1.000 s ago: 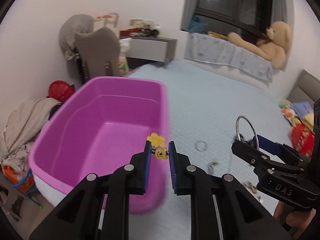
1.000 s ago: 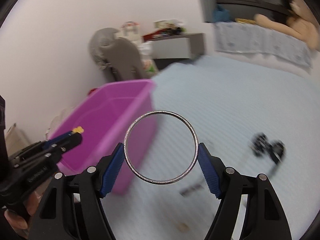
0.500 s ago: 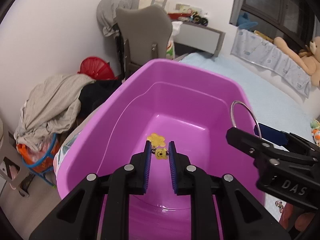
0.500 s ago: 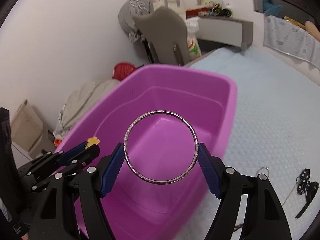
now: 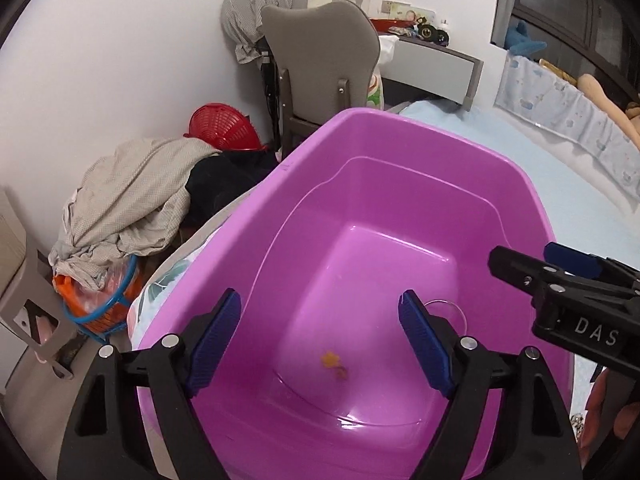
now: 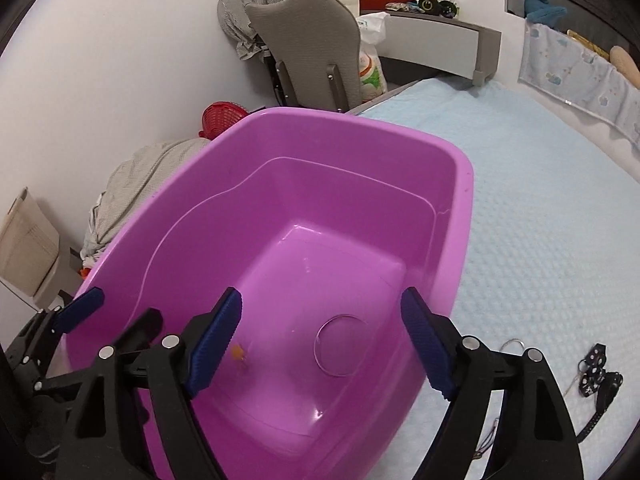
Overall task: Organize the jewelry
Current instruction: 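Move both open tools out of the tub back over the jewelry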
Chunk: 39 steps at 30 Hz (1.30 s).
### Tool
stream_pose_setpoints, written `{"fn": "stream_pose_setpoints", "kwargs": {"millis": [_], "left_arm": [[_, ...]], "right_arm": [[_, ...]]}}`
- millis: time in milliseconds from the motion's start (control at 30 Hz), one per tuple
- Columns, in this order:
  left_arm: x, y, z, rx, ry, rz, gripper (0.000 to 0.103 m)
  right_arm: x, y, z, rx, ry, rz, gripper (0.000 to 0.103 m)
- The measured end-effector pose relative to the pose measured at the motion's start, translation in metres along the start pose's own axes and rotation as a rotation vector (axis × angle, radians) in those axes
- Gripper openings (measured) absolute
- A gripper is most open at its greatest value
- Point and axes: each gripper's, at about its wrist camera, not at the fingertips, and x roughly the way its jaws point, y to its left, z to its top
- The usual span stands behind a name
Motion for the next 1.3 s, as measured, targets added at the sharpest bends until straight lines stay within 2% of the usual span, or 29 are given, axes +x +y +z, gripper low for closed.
{"fn": "stream_pose_setpoints", "kwargs": {"millis": [367,900,1300], "left_arm": [[-0.008,0.001,-0.007,-0.009,-0.002,0.037,0.083],[-0.030,-0.006,-0.021,0.001,-0.016,0.039,0.083],[-0.047,-0.018,-0.042,0.013,-0.010,0.018,0.083]], "right_arm": [[-0.014,-0.004,-0.011,-0.004,-0.034,0.018,0.078],[-0.044,-0.013,-0.023,0.007,-0.077,0.040,0.078],[-0.071,-0.034,-0.056,0.073,-0.122,0.077,0.078]]}}
